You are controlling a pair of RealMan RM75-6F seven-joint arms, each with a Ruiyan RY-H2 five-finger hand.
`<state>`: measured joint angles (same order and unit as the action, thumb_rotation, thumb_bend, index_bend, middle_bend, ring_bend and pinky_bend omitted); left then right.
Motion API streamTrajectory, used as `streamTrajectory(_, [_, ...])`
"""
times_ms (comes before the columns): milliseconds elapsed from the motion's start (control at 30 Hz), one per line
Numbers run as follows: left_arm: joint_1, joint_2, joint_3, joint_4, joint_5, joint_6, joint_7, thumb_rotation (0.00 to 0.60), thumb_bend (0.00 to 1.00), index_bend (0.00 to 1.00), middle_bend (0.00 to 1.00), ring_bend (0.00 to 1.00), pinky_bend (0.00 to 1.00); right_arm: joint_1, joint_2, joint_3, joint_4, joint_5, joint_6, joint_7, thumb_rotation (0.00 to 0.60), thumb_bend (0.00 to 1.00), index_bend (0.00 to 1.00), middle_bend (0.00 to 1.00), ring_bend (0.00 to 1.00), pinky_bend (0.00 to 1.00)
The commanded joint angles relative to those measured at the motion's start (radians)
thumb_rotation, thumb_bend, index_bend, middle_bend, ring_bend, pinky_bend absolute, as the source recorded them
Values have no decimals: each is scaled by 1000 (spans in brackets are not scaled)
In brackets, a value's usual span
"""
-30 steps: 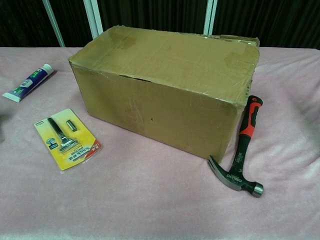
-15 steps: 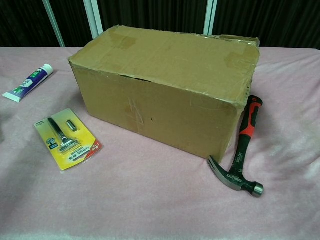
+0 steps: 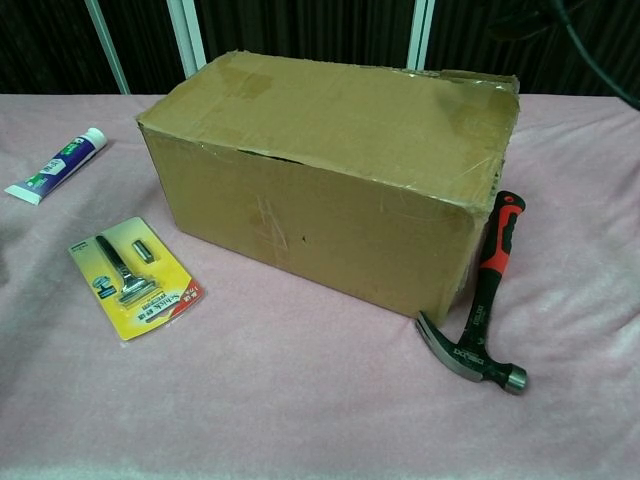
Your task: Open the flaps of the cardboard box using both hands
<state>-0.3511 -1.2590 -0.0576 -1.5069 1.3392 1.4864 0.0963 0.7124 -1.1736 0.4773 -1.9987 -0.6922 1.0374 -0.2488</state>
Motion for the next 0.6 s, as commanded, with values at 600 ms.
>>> streamTrajectory(600, [16,-15,-47,35,52,22,-38,600,206,0,0,0,0,114,-104,-35,86,156,30,-38,600,371,67,256,252,382])
